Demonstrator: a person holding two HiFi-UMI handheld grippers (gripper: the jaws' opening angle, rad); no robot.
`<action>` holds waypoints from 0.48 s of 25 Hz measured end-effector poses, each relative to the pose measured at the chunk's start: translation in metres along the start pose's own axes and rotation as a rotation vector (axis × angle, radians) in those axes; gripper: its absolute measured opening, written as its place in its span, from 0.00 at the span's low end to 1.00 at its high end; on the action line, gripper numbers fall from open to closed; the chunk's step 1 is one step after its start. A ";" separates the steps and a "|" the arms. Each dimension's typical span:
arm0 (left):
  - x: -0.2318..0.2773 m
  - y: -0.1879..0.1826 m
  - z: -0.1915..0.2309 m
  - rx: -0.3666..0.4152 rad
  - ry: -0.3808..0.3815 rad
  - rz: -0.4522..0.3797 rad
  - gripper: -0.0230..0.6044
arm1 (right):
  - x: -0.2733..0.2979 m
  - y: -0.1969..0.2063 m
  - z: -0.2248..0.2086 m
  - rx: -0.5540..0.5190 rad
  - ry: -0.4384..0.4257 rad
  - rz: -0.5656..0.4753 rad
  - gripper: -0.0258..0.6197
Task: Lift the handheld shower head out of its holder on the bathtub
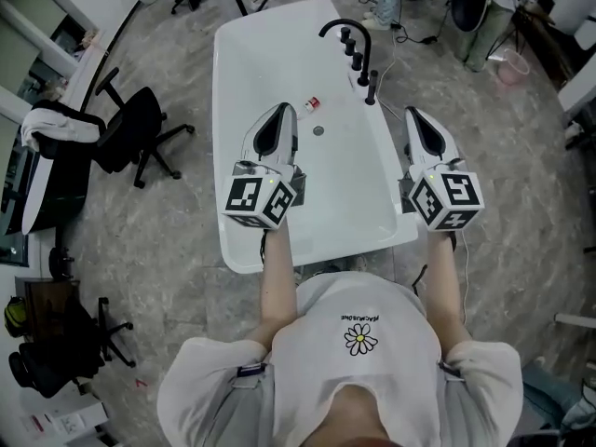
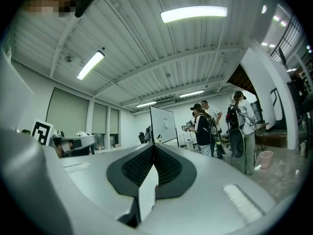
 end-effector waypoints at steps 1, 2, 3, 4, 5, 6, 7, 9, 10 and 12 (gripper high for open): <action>0.006 -0.002 0.002 0.004 0.010 -0.005 0.04 | 0.002 -0.003 0.001 0.005 -0.001 -0.006 0.08; 0.013 -0.006 0.003 0.011 0.022 -0.012 0.04 | 0.005 -0.006 0.001 0.008 -0.003 -0.015 0.08; 0.019 -0.009 0.003 0.018 0.036 -0.018 0.04 | 0.007 -0.010 0.000 0.006 -0.003 -0.024 0.08; 0.024 -0.012 0.003 0.026 0.050 -0.024 0.04 | 0.010 -0.014 -0.001 0.002 0.000 -0.033 0.08; 0.029 -0.013 0.001 0.031 0.063 -0.028 0.04 | 0.013 -0.017 -0.003 -0.001 0.004 -0.042 0.08; 0.033 -0.013 0.001 0.034 0.074 -0.029 0.04 | 0.016 -0.019 -0.005 -0.002 0.009 -0.050 0.08; 0.037 -0.012 0.001 0.033 0.083 -0.026 0.04 | 0.019 -0.019 -0.006 0.000 0.011 -0.056 0.08; 0.042 -0.008 0.002 0.028 0.099 -0.014 0.04 | 0.027 -0.019 -0.007 -0.001 0.011 -0.060 0.08; 0.045 -0.007 0.004 0.026 0.107 -0.010 0.04 | 0.033 -0.020 -0.006 -0.004 0.010 -0.061 0.08; 0.052 -0.003 0.011 0.031 0.123 0.002 0.04 | 0.045 -0.023 -0.002 -0.014 0.010 -0.067 0.08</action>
Point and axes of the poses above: the fingertips, and each gripper's own axes: x forward along the fingers, z to its left, y out of its underside, the point moved 7 cm from there along -x, backward along the fingers, and after that the axes turned 15 degrees about y, right-handed, at the moved point
